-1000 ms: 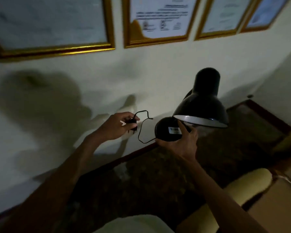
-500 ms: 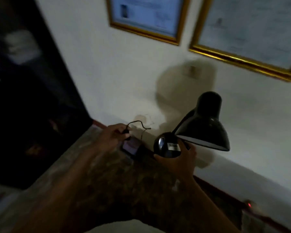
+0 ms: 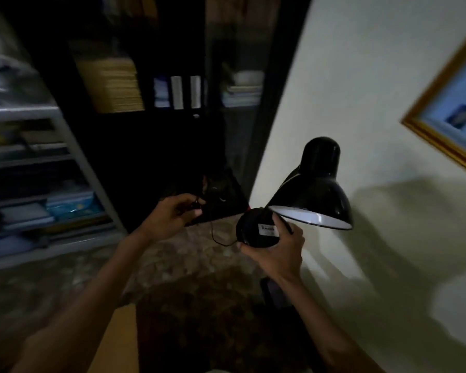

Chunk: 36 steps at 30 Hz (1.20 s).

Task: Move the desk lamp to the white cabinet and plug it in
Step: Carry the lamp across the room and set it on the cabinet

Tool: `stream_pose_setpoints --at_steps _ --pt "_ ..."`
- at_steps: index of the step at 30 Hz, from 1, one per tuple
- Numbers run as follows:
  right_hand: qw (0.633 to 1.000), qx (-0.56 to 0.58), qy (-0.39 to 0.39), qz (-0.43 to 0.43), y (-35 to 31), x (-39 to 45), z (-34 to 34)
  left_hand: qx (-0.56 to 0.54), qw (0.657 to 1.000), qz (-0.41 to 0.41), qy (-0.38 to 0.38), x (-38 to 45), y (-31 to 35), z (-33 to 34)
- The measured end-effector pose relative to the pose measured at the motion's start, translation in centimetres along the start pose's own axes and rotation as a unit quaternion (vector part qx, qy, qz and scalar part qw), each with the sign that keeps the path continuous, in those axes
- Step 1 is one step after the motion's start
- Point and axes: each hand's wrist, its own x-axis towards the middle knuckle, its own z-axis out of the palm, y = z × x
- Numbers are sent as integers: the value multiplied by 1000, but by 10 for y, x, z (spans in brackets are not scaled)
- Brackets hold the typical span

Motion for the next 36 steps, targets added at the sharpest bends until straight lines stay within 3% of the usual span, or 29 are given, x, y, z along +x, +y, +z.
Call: stream_pose_setpoints --at_steps 10,14,21,36 --pt "963 -13 -197 -183 -124 83 124 -19 978 -125 166 -21 -83 -118" --pt "945 -24 -234 -229 -167 97 181 -9 957 -174 233 -39 -113 -145" --pt "888 -26 -346 -302 -231 122 282 -1 887 -311 342 -59 -159 -182" --pt "753 32 -490 -437 -370 154 445 -36 756 -384 529 -57 -192 -261"
